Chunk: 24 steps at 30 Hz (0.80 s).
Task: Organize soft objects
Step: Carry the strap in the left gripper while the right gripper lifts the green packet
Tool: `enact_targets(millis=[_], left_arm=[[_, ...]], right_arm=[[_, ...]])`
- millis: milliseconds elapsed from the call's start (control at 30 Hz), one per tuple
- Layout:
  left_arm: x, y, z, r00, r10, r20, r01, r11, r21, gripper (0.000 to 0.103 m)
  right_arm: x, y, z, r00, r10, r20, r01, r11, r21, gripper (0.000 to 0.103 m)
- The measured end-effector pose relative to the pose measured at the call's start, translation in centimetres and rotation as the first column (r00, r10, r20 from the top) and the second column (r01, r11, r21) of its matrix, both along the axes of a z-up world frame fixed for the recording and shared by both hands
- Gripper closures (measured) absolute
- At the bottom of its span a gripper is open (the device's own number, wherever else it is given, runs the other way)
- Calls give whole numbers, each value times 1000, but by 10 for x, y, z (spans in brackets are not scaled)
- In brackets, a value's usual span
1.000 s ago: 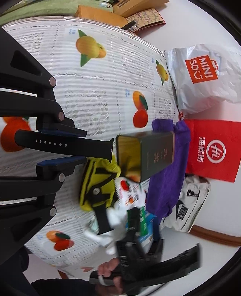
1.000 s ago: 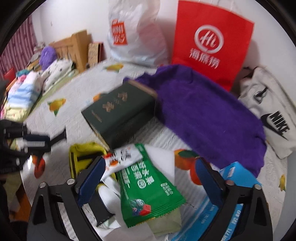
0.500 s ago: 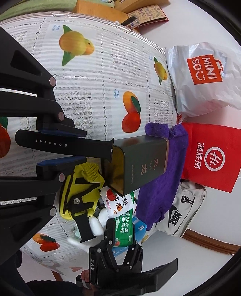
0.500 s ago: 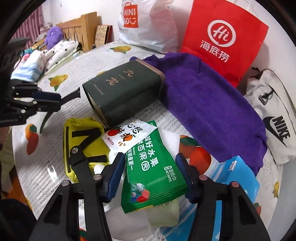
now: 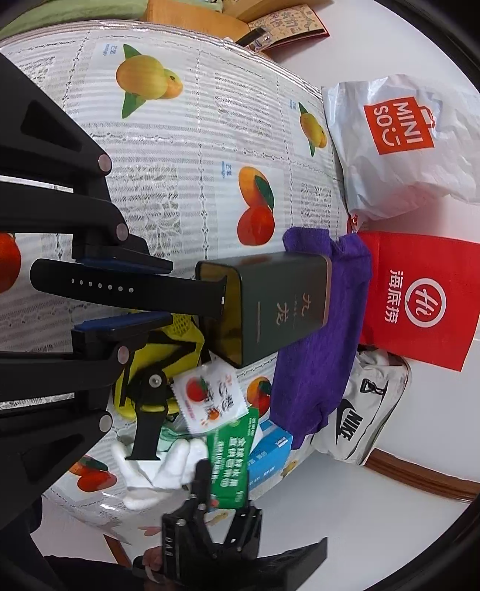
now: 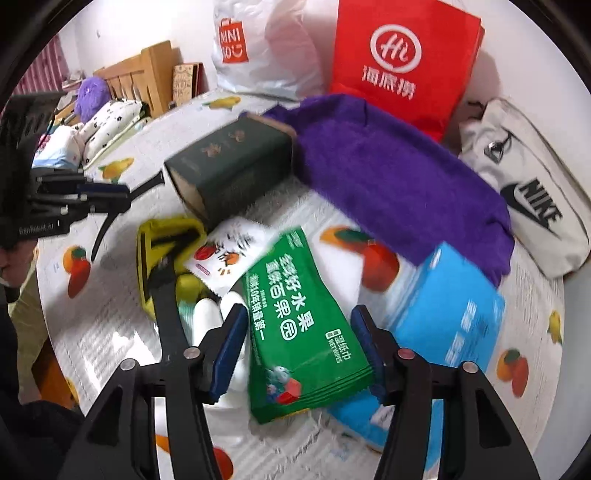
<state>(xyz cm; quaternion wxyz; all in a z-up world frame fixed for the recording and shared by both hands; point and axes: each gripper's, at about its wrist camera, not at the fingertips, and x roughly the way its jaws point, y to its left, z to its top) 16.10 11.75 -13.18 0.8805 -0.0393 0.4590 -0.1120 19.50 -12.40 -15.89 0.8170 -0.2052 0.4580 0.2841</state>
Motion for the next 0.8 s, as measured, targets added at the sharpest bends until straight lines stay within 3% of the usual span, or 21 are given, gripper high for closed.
enact_targets(millis=[200,367,567,733,800], left_arm=[[-1,-4,2,1000,-4,1,4,1000,-7,83],[-2,-4,4,1000,-3,4,3,1000,-9,83],[0,-4,3,1000,-8,5,8,1000,-18,83],[1,-3,0,1000,-5,-3,5,1000,-24,83],[1,-2,-1,1000,-5,-4,5,1000,-25,83]], right_arm=[[-6,-2,8,996,11,84,-5,997,-72,38],[-7,2,20,987,64,149,-48,993,-108,26],[6,20,7,985,118,126,-99,984,-146,24],[13,24,-11,991,123,56,-113,981,-156,25],[8,27,-15,988,135,81,-119,977,-178,27]])
